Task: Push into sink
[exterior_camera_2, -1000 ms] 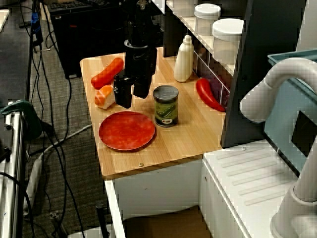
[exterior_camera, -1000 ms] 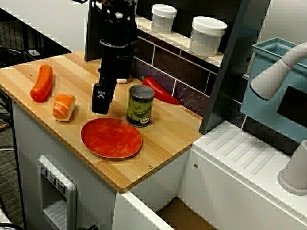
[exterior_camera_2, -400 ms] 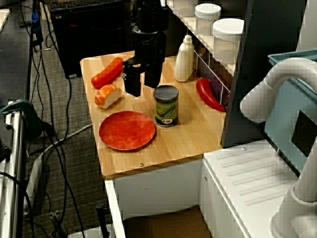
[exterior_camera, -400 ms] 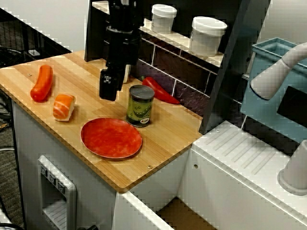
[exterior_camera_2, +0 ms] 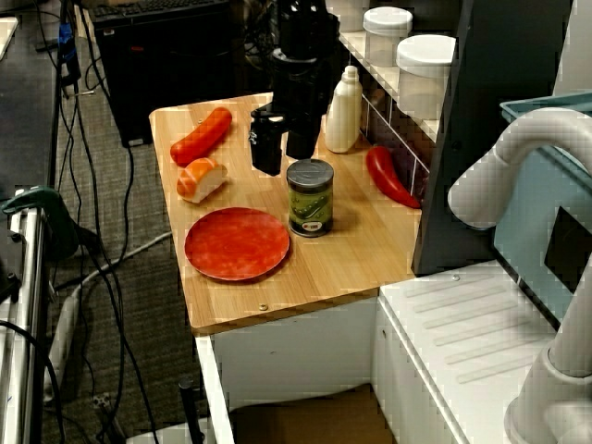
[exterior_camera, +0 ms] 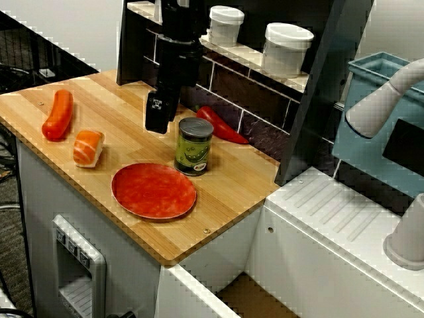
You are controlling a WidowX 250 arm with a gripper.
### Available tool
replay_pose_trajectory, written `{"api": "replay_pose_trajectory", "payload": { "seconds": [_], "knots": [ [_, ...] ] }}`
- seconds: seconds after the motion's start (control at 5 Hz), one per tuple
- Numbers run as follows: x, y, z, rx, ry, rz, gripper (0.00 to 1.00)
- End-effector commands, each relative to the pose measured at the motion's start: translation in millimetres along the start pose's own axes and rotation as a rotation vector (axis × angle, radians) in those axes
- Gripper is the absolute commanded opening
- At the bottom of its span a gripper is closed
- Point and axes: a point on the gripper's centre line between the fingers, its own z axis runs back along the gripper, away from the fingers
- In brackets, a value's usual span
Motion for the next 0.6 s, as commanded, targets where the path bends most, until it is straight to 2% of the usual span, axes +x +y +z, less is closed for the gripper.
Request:
{"api": "replay_pose_trajectory", "payload": {
  "seconds": [0.0,0.2,0.4],
  "knots": [
    [3.6,4.5,12.1,0.016,0.009,-0.072,1.0],
    [6.2,-0.4,11.2,-0.015,0.006,-0.121,1.0],
    [24.9,-24.8,8.3,-0.09,-0.026,-0.226,1.0]
  ]
}}
